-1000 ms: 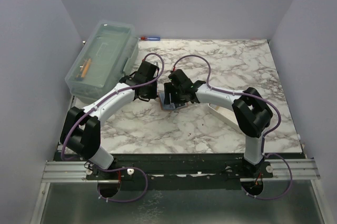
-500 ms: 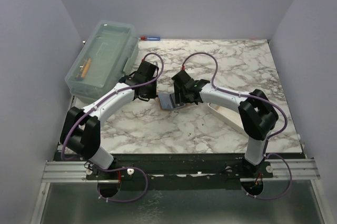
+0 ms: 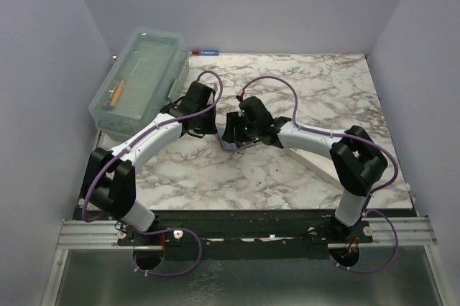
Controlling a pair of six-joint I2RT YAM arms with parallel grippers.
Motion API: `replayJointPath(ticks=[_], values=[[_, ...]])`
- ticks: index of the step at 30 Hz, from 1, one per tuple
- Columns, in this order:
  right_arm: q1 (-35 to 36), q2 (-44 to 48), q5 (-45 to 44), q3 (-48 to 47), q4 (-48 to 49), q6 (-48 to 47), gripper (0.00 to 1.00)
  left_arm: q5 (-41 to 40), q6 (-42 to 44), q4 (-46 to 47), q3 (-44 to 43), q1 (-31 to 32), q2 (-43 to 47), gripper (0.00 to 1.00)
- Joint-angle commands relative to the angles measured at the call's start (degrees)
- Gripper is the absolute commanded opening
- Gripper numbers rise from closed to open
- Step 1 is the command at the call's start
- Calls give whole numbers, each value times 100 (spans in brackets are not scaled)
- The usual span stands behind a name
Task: Put the credit cards into the card holder
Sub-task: Open the card holder at the center of the board.
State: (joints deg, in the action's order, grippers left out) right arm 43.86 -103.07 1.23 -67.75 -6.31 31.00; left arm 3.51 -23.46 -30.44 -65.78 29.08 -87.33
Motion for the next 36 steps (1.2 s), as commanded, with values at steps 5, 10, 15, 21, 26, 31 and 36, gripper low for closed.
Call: replayJointPath(ticks=[5,10,15,21,26,31,36], values=[[-647,270,1280,1111,1487,634,42,774,-267,300,-152,-195,50,0],[-870,62,1647,1272,1742,920,37,692,-456,264,72,-367,22,0],[-923,-99,1936,1379,2068,968,33,1044,-657,399,225,-587,45,0],[-878,137,2169,1585,2332,-184,53,1229,-662,608,215,-694,153,0],[-331,455,1436,1876,2577,-1788,81,1481,-649,683,223,-771,156,0],[-155,284,1152,2127,3298,-2231,87,1636,-710,731,250,-780,136,0],[-46,85,1024,2333,4078,-2432,86,1766,-753,730,250,-781,123,0]])
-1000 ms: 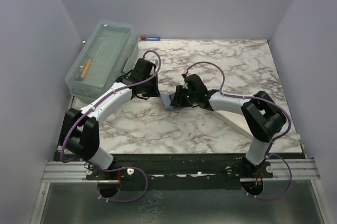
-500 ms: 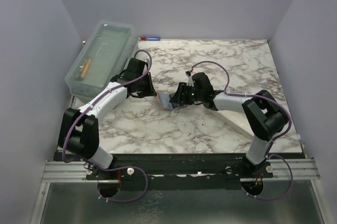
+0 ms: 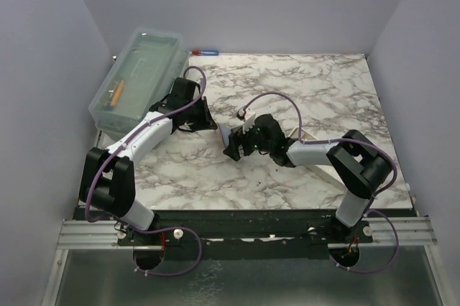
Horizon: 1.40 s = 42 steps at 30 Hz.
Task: Put the credit cards into the card holder
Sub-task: Open the card holder at the center of the board.
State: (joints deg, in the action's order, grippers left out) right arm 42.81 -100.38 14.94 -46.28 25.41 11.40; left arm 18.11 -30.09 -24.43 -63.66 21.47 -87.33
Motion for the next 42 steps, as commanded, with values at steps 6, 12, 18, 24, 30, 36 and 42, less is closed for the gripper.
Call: replayJointPath(ticks=[6,12,18,24,30,36,42], values=[[156,-511,-485,496,1962,-691,76,342,-196,139,29,-53,20,0],[171,-806,-352,737,2807,-497,61,385,-303,133,19,-146,-54,0],[171,-1087,-119,805,3210,-226,49,404,-489,146,48,-178,-217,0],[175,-1234,-67,828,3301,-133,47,423,-653,251,79,-178,-291,33],[174,-1269,-77,791,3254,-93,47,387,-763,337,128,-176,-407,70],[175,-1281,-71,778,3235,-63,47,382,-1067,592,359,-174,-482,77],[172,-1252,-52,754,3203,-49,47,385,-1166,823,397,-176,-690,58]])
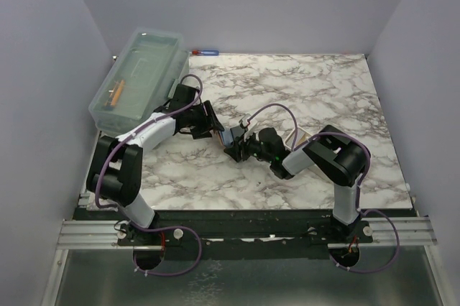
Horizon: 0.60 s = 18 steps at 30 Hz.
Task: Put the credit cards into the card holder
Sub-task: Open the card holder at the center of the board.
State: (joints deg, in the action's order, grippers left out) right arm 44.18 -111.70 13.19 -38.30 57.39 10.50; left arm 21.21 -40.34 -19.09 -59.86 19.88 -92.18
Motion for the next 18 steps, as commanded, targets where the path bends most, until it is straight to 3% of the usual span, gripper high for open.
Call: replayJointPath(ticks=[1,11,18], values=[[37,-123,137,-53,-16,40,47,84,-141,304,10,-19,-259,55],[34,-146,160,-55,-10,62,47,237,-182,490,53,-10,-518,33],[37,-142,145,-45,3,70,47,264,-159,503,47,-10,-584,29]])
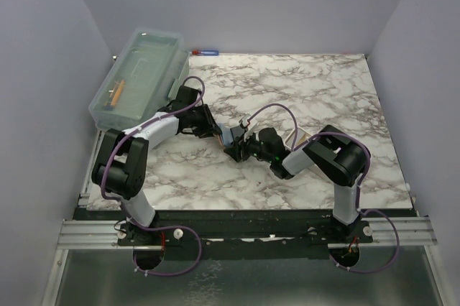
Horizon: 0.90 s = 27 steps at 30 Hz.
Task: Put the credit cards into the card holder
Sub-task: Open the card holder at the center of the board.
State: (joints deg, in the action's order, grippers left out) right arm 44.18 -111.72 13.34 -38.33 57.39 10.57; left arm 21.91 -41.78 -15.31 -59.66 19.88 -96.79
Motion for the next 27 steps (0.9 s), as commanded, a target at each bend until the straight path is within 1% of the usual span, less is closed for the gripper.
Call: replayJointPath(ticks=[1,5,8,9,12,13,14,20,24,26,27], values=[[31,-133,132,-32,1,61,47,199,-14,125,25,-3,-139,28],[35,-102,122,-22,14,101,48,213,7,125,-1,7,-181,24],[30,-20,74,-7,-46,219,53,238,23,117,-23,19,-228,21],[37,45,55,19,-74,290,57,247,51,116,-42,19,-257,18],[33,323,14,241,-75,636,76,278,106,101,-95,16,-321,11],[37,432,65,235,-246,752,80,285,120,92,-105,18,-337,8],[35,562,61,199,-507,845,81,287,136,83,-115,21,-344,7],[28,1401,-229,199,-1804,2072,84,305,202,59,-134,16,-244,1],[-46,1447,-586,-597,-3692,2693,86,334,277,31,-171,16,-156,0],[-169,1459,-515,-806,-4124,2956,86,367,314,-12,-198,16,-123,0],[-248,1506,-353,-775,-4082,3068,86,378,325,-49,-222,14,-121,0]])
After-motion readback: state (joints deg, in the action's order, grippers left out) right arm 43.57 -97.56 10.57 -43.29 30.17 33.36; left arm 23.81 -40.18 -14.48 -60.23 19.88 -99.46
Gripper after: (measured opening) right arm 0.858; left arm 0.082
